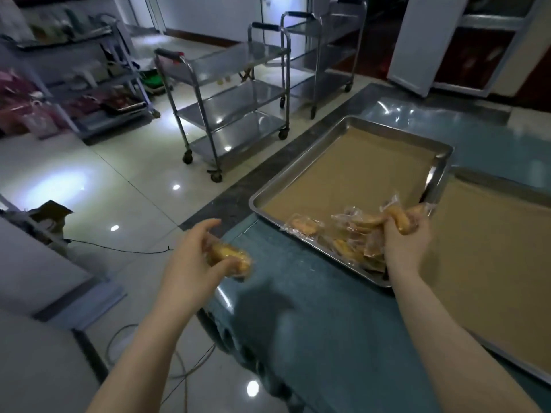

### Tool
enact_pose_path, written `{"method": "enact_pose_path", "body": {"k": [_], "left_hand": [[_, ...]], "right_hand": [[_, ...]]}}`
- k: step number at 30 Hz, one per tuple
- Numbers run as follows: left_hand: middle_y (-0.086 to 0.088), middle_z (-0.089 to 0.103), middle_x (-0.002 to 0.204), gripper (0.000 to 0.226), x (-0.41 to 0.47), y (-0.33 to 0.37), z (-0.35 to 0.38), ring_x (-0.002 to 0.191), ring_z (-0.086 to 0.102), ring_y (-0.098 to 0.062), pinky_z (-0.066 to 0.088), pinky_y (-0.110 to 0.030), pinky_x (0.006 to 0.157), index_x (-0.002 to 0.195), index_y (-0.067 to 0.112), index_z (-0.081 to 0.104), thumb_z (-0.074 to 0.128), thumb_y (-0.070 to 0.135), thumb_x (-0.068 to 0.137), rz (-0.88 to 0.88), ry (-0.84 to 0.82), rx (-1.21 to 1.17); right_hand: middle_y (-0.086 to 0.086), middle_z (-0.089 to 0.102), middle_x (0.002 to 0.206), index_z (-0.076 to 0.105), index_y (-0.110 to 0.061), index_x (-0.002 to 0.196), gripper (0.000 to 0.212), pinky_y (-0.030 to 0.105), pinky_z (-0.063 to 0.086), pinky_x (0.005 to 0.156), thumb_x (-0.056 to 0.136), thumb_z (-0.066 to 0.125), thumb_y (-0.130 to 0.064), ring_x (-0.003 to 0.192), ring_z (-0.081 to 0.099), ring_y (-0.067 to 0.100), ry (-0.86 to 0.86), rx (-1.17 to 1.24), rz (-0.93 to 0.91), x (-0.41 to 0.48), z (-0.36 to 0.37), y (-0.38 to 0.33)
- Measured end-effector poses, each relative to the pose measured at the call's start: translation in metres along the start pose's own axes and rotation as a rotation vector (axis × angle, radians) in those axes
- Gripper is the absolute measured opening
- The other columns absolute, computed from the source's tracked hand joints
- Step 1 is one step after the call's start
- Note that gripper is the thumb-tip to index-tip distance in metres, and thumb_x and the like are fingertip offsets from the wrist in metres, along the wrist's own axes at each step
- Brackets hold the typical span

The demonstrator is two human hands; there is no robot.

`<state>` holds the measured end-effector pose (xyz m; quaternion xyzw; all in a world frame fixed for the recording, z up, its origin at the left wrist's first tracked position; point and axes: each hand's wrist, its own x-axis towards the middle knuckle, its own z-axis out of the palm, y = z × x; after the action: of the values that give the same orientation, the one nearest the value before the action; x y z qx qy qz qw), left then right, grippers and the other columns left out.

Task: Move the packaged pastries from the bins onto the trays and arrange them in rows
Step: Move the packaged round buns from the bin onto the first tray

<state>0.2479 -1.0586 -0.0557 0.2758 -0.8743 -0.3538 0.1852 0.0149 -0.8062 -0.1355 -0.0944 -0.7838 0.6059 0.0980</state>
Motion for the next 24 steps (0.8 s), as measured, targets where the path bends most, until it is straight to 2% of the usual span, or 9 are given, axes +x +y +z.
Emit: {"method": "enact_pose_path", "body": {"k": [2, 5, 7, 10, 13, 16, 18, 21, 24], "left_hand": [[0.014, 0.053, 0.099, 0.07, 0.027, -0.007, 0.001, 0.087, 0.052, -0.002, 0.04, -0.02, 0.07, 0.123, 0.04, 0.045, 0.082, 0.025, 0.065, 0.027, -0.031, 0.001], [0.014, 0.052, 0.102, 0.071, 0.072, -0.012, 0.011, 0.091, 0.052, -0.003, 0.043, -0.026, 0.076, 0.122, 0.044, 0.043, 0.083, 0.028, 0.065, 0.08, -0.125, -0.041], [0.011, 0.054, 0.104, 0.07, 0.103, -0.013, 0.022, 0.091, 0.053, -0.004, 0.045, -0.029, 0.076, 0.121, 0.045, 0.043, 0.082, 0.03, 0.066, 0.125, -0.19, -0.079], [0.009, 0.056, 0.103, 0.07, 0.143, -0.008, 0.038, 0.09, 0.055, -0.004, 0.042, -0.022, 0.071, 0.123, 0.041, 0.045, 0.082, 0.032, 0.065, 0.229, -0.324, -0.11], [0.008, 0.057, 0.106, 0.072, 0.174, -0.003, 0.058, 0.094, 0.056, -0.009, 0.043, -0.025, 0.072, 0.127, 0.038, 0.043, 0.08, 0.033, 0.065, 0.309, -0.445, -0.12], [0.004, 0.058, 0.112, 0.074, 0.196, 0.003, 0.084, 0.099, 0.057, -0.014, 0.044, -0.028, 0.077, 0.131, 0.032, 0.042, 0.079, 0.033, 0.067, 0.336, -0.518, -0.16], [0.004, 0.058, 0.117, 0.075, 0.204, 0.011, 0.101, 0.103, 0.057, -0.016, 0.045, -0.03, 0.083, 0.133, 0.03, 0.041, 0.078, 0.033, 0.068, 0.35, -0.557, -0.177], [0.004, 0.057, 0.121, 0.076, 0.21, 0.027, 0.126, 0.107, 0.055, -0.016, 0.042, -0.027, 0.081, 0.135, 0.031, 0.039, 0.077, 0.032, 0.07, 0.38, -0.611, -0.196], [0.003, 0.05, 0.135, 0.083, 0.211, 0.042, 0.144, 0.119, 0.049, -0.015, 0.037, -0.026, 0.089, 0.142, 0.032, 0.029, 0.076, 0.032, 0.073, 0.379, -0.712, -0.219]], "right_hand": [[0.0, 0.045, 0.135, 0.053, -0.031, 0.088, 0.016, 0.035, 0.037, 0.104, 0.08, 0.067, -0.027, 0.122, 0.047, 0.022, 0.01, -0.133, -0.08, -0.001, 0.017, 0.008], [-0.003, 0.034, 0.144, 0.054, -0.029, 0.096, 0.023, 0.022, 0.027, 0.1, 0.081, 0.069, -0.022, 0.128, 0.038, 0.015, -0.023, -0.219, -0.181, -0.006, 0.037, 0.017], [-0.003, 0.023, 0.152, 0.053, -0.031, 0.108, 0.033, 0.025, 0.025, 0.106, 0.081, 0.071, -0.024, 0.136, 0.03, 0.015, -0.125, -0.284, -0.222, -0.004, 0.044, 0.019], [0.0, -0.005, 0.16, 0.036, -0.034, 0.142, 0.08, 0.037, 0.012, 0.117, 0.074, 0.077, -0.042, 0.146, 0.002, 0.02, -0.34, -0.494, -0.177, -0.003, 0.045, 0.009], [0.0, -0.006, 0.16, 0.015, -0.046, 0.148, 0.102, 0.054, 0.002, 0.116, 0.067, 0.077, -0.053, 0.144, -0.014, 0.03, -0.345, -0.582, -0.198, -0.012, 0.048, -0.01], [-0.032, 0.009, 0.149, 0.013, -0.062, 0.139, 0.093, 0.06, 0.002, 0.114, 0.069, 0.073, -0.054, 0.145, -0.011, 0.024, -0.313, -0.505, -0.131, -0.029, 0.047, -0.027], [-0.043, 0.017, 0.136, 0.024, -0.071, 0.127, 0.075, 0.062, 0.005, 0.113, 0.077, 0.072, -0.043, 0.145, -0.003, 0.011, -0.297, -0.417, -0.096, -0.039, 0.047, -0.033], [-0.044, 0.029, 0.126, 0.041, -0.06, 0.12, 0.057, 0.046, 0.014, 0.116, 0.083, 0.068, -0.024, 0.142, 0.007, 0.002, -0.186, -0.361, -0.081, -0.047, 0.048, -0.043], [-0.025, 0.044, 0.128, 0.047, -0.047, 0.12, 0.048, 0.034, 0.028, 0.111, 0.086, 0.064, -0.017, 0.139, 0.025, 0.007, -0.091, -0.305, -0.023, -0.053, 0.044, -0.051]]}}
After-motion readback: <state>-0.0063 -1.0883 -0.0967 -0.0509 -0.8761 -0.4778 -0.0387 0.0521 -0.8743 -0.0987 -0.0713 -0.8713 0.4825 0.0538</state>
